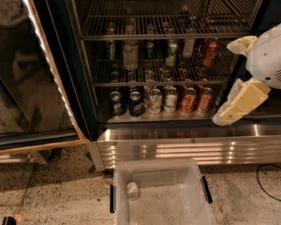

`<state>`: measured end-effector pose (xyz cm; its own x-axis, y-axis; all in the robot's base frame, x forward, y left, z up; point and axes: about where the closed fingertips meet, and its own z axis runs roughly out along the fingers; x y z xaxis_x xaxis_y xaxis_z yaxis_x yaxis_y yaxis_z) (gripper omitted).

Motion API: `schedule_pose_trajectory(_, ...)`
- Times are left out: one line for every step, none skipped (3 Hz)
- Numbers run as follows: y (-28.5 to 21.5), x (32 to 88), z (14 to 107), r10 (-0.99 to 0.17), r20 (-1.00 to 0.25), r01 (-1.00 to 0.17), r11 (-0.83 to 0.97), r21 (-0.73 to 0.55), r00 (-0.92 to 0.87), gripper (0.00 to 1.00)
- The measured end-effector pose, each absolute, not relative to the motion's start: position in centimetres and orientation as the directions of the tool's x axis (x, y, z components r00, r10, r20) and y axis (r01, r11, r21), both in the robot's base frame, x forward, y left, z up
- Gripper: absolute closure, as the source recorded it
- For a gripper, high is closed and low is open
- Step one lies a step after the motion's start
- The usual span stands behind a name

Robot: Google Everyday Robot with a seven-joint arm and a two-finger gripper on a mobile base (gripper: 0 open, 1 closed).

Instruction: Pick water bottle from middle shelf of fridge

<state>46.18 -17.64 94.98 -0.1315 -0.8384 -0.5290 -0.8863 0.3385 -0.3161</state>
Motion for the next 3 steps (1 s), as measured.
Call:
schedule_pose_trajectory(-17.3, 47.5, 96.4, -0.808, -0.577, -0.851, 0.383, -0.360, -0.119, 0.00)
schedule_pose_trajectory(-17.3, 47.5, 96.4, -0.808, -0.577, -0.851, 0.383, -0.360, -0.119, 0.00)
schedule_pose_trajectory(-16.2, 49.1, 95.9, -0.767, -0.629, -0.832, 0.426, -0.356, -0.124, 0.00)
